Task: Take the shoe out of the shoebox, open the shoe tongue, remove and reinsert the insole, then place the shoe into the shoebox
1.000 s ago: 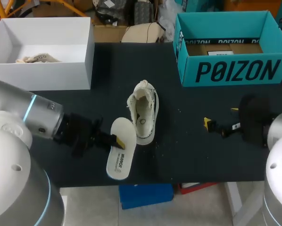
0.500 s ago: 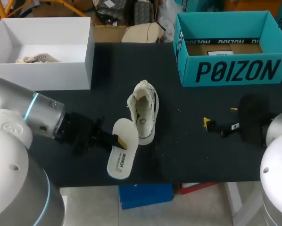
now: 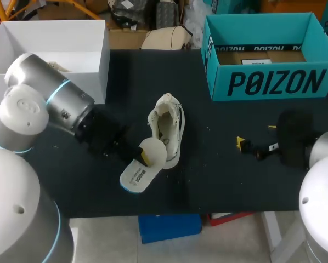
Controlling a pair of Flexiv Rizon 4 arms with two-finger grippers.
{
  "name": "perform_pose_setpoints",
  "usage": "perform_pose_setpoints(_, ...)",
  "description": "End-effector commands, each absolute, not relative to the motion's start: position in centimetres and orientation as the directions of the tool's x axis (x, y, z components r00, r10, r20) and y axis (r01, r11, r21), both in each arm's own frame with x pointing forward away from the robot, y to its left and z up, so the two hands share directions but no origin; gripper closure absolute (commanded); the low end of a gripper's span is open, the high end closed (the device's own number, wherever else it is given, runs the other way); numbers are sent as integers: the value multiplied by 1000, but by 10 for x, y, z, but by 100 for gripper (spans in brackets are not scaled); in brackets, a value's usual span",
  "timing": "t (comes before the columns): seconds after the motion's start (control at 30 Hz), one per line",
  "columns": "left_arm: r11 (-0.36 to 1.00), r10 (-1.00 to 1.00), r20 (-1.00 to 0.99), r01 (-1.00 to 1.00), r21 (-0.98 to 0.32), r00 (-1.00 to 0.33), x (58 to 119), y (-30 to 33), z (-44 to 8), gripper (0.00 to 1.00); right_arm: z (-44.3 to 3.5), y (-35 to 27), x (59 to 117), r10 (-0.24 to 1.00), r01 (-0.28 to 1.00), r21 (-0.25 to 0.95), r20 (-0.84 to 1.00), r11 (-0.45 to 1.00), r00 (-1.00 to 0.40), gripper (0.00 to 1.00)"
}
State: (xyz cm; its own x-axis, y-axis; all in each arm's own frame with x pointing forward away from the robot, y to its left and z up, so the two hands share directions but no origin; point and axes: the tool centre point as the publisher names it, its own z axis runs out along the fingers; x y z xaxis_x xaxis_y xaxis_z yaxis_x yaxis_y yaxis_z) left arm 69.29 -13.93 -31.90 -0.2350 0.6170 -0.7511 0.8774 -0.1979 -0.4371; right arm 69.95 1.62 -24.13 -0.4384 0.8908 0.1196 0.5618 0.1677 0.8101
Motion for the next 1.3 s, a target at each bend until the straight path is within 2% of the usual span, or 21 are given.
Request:
perform_pose_setpoints(0.03, -241, 675, -705, 838, -489, -217, 714, -149, -328, 100, -242, 17, 699, 892, 561, 811, 119, 167, -437, 0)
perform_pose_setpoints(0.77, -115, 642, -718, 893, -435, -267, 744, -176, -347, 100, -242, 17, 699, 892, 561, 811, 119, 167, -437, 0)
perform_pose_setpoints(1.3, -111, 630, -727, 896, -430, -271, 773, -184, -361, 100, -242, 17, 699, 892, 561, 811, 119, 167, -437, 0)
